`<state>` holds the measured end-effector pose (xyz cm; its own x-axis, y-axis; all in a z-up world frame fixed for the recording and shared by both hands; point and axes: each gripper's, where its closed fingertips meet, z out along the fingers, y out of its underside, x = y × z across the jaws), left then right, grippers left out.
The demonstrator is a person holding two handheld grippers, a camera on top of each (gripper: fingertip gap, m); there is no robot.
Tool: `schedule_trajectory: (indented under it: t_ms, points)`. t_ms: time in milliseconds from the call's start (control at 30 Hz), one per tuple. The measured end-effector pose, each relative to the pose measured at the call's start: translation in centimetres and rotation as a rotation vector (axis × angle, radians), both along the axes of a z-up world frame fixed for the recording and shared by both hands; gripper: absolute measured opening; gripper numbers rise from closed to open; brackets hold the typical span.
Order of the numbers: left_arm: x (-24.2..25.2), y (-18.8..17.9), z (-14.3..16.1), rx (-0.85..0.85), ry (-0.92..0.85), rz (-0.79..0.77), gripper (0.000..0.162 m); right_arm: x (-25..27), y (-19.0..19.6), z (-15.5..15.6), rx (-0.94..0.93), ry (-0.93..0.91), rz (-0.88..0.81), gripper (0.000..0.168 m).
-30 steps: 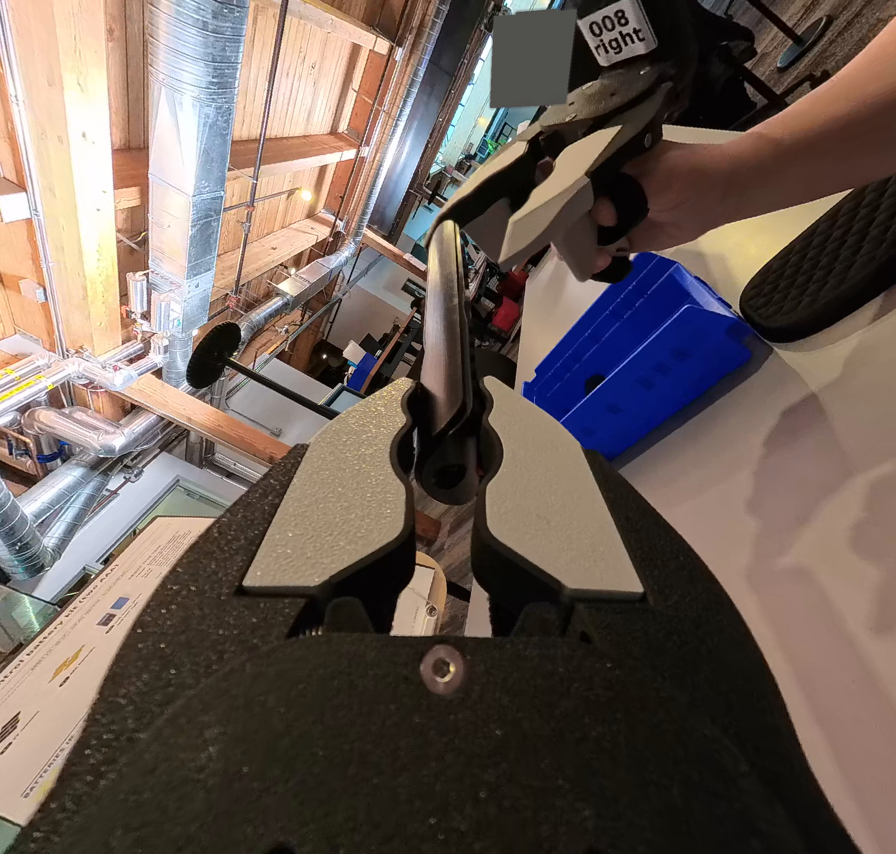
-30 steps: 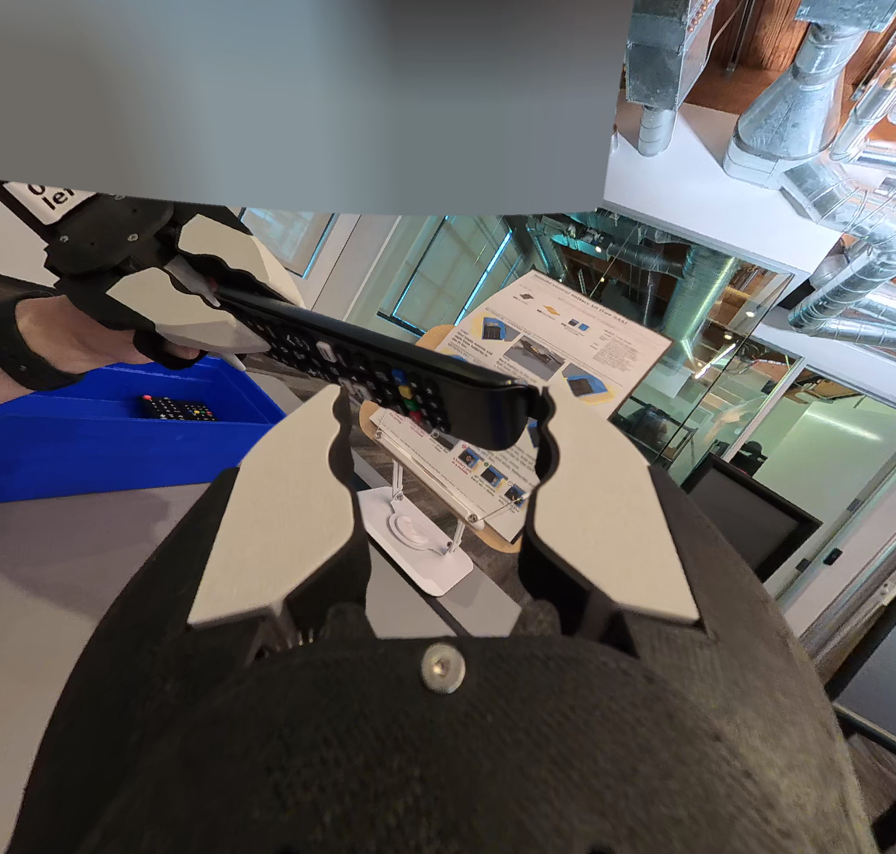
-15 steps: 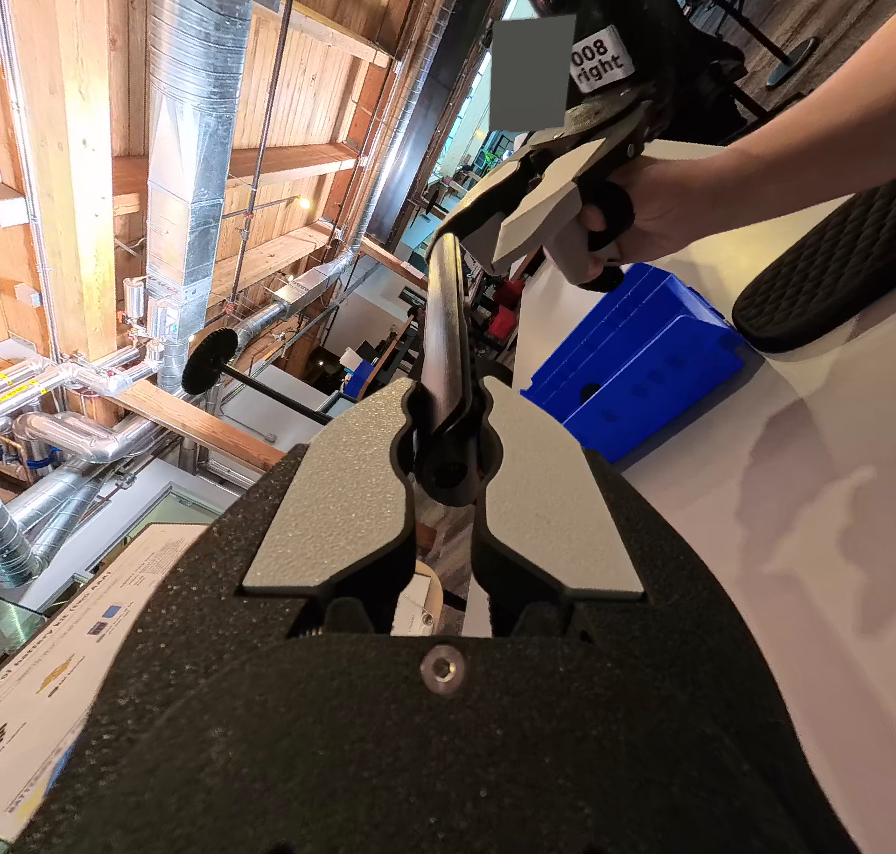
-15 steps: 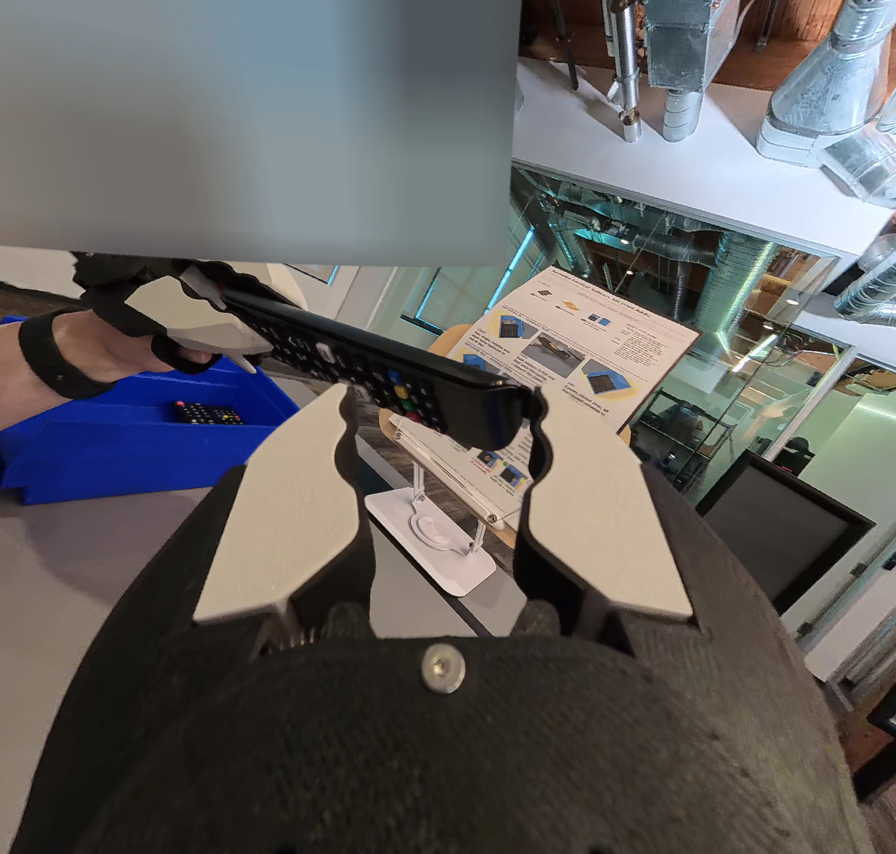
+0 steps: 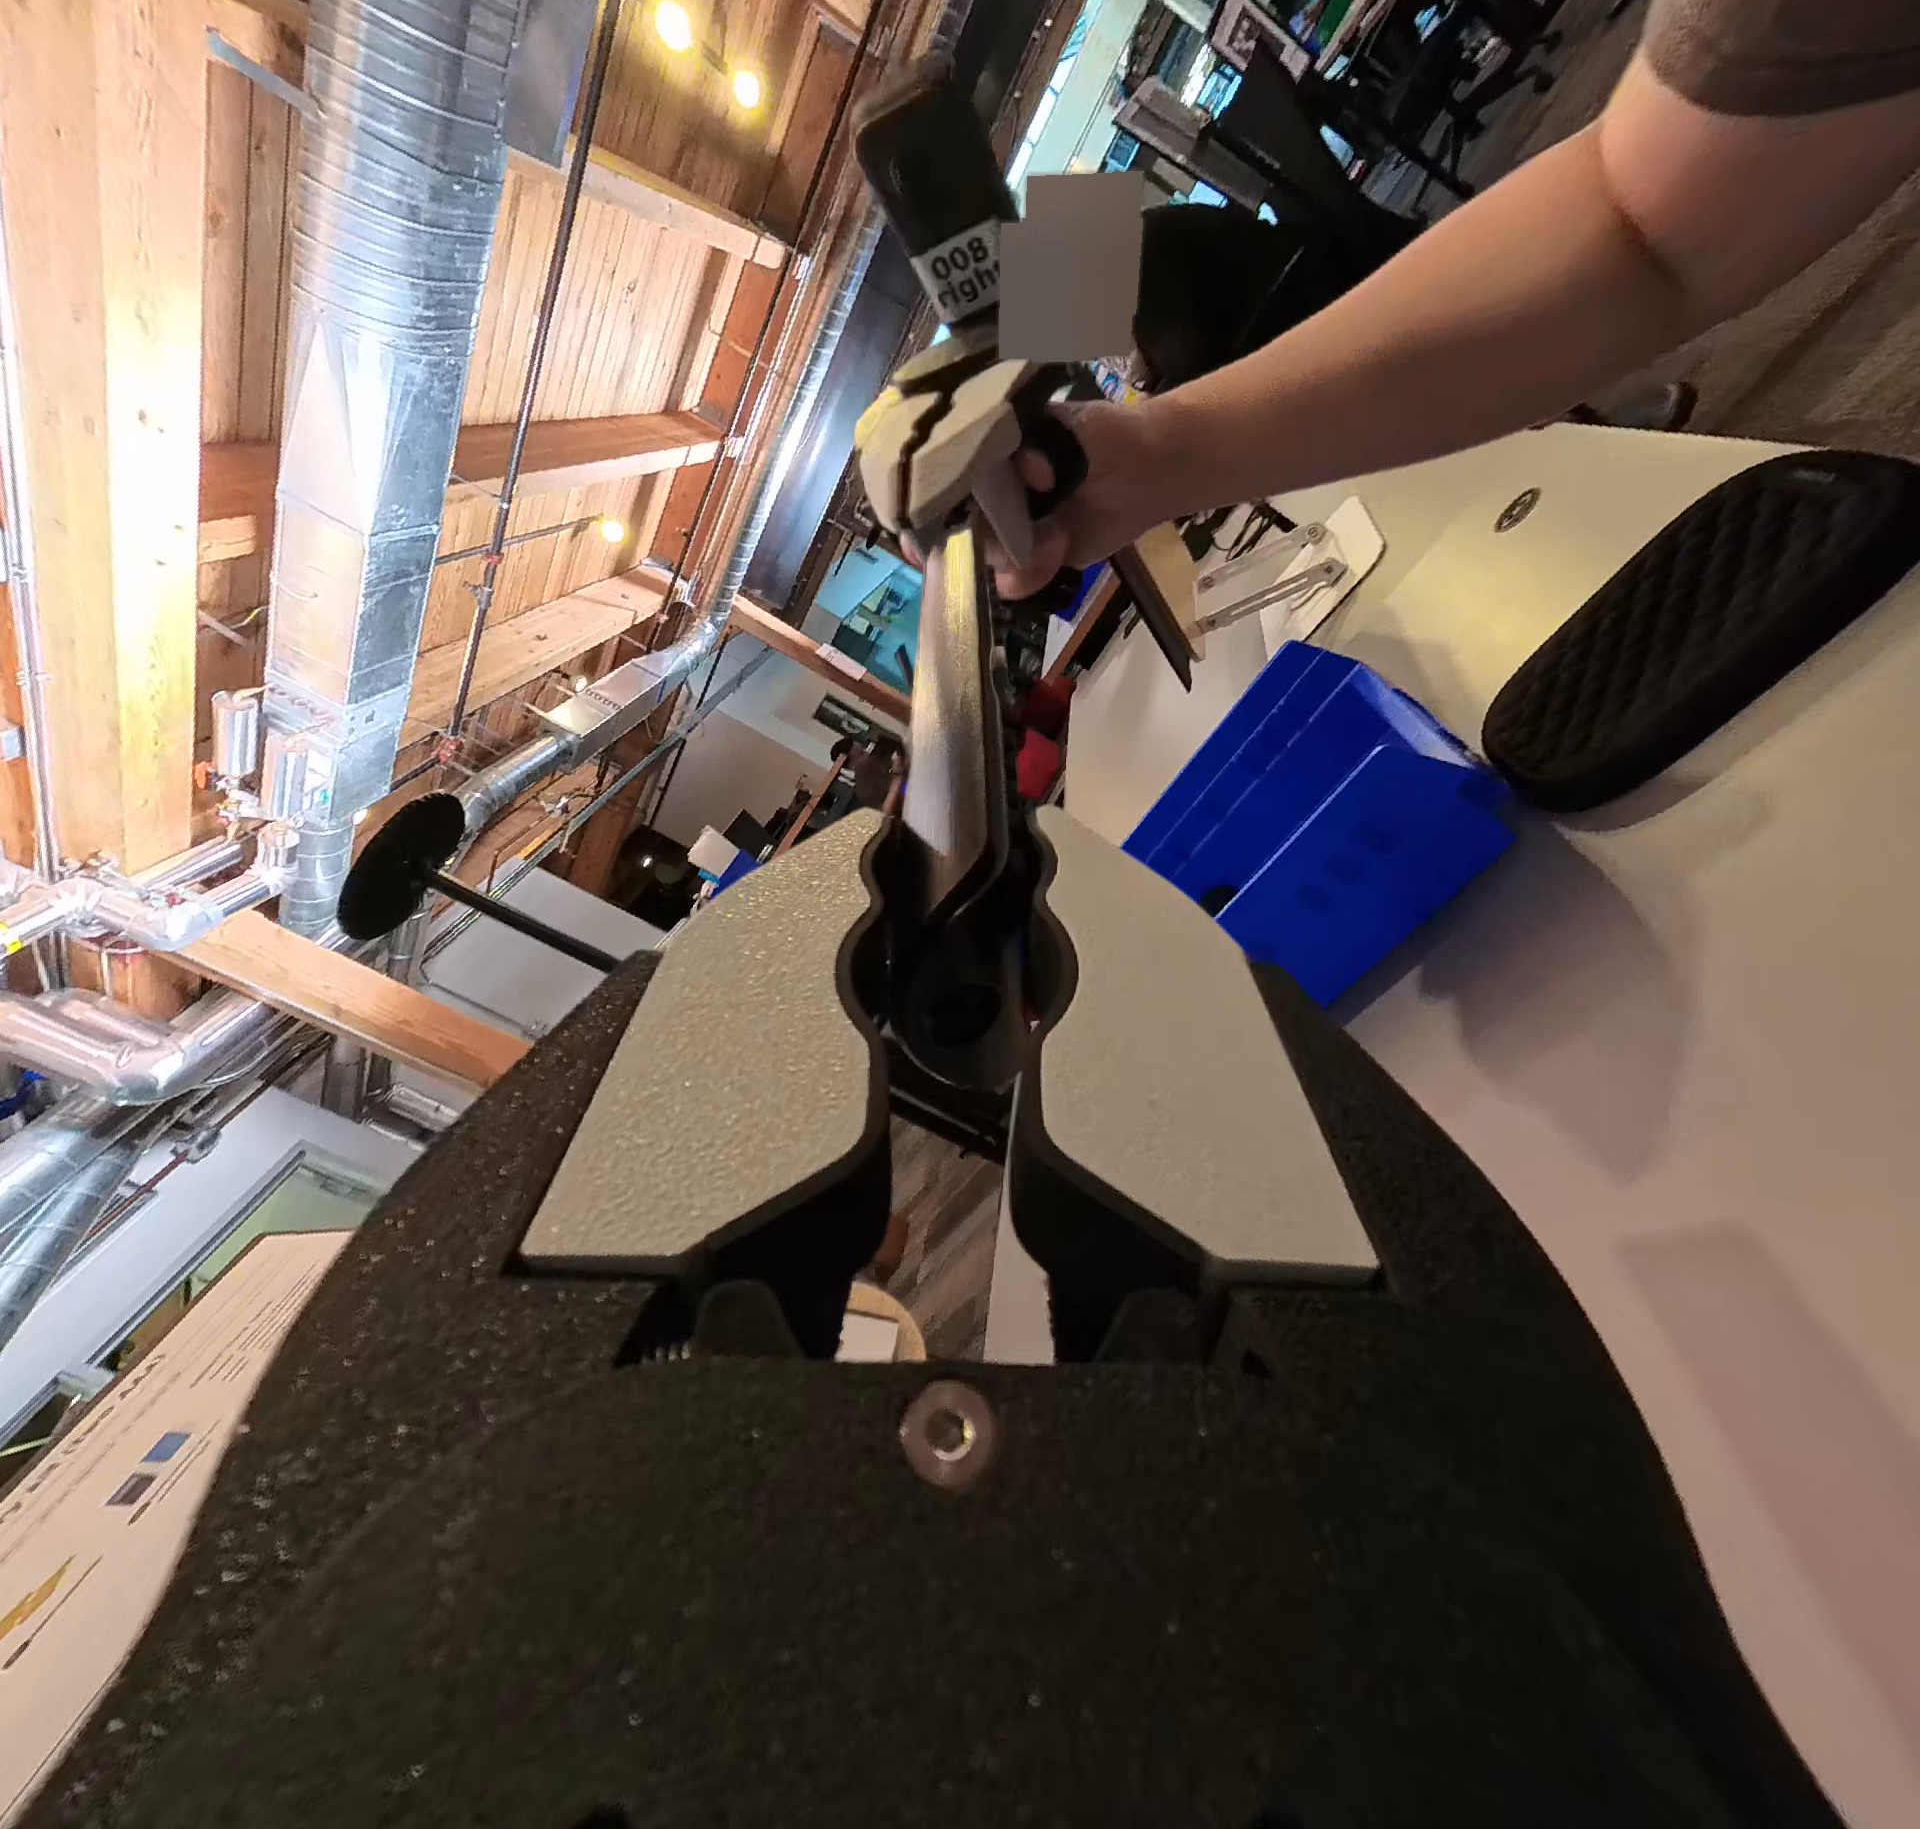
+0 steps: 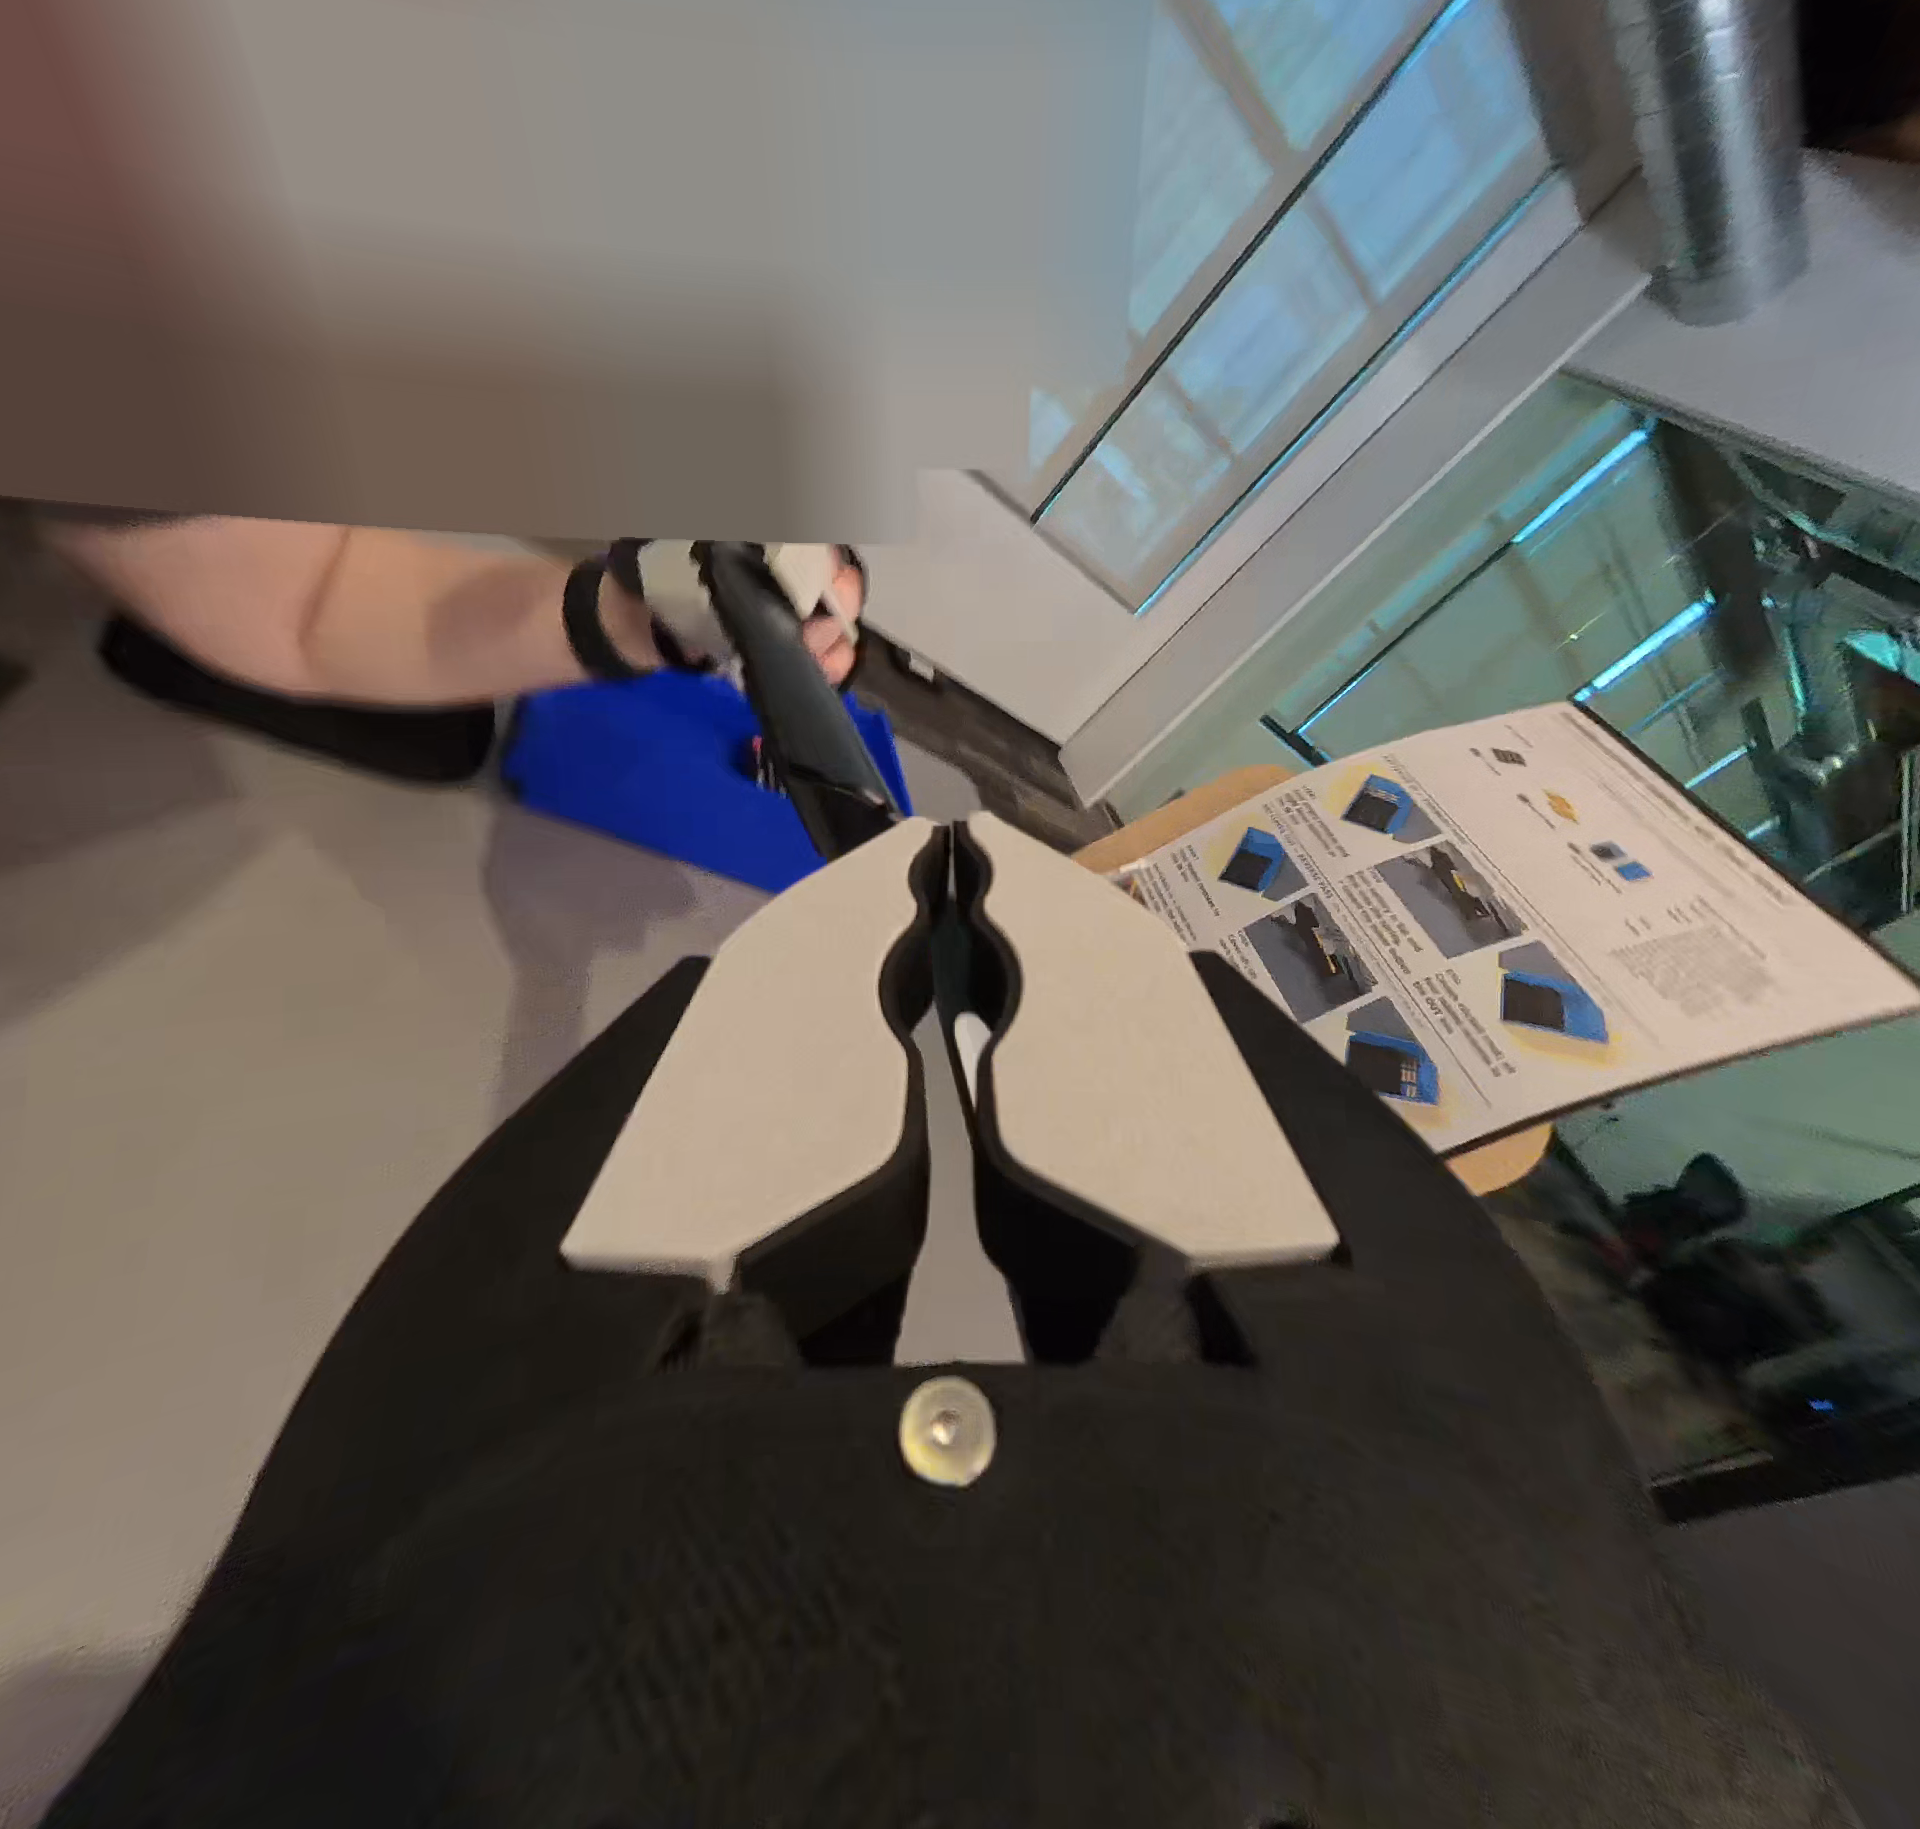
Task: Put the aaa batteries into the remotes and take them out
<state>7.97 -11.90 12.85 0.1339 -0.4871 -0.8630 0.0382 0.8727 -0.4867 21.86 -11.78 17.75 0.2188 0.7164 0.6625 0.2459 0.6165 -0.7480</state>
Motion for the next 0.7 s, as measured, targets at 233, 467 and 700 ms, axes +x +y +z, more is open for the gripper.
schedule_trajectory:
  t_ms: [233,467,700]
  points:
    - [-0.1,-0.8,0.2,-0.019,-0.013,-0.057,0.021,-1.7,-0.2,-1.6,0.13,-0.17,-0.034,0.006]
    - [-0.2,-1.1,0.3,-0.022,-0.015,-0.07,0.021,-1.6,-0.4,-1.3,0.129,-0.169,-0.03,0.002]
    - [-0.3,-1.5,0.5,-0.015,-0.022,-0.087,0.021,-1.9,-0.4,-1.6,0.116,-0.199,-0.019,0.003]
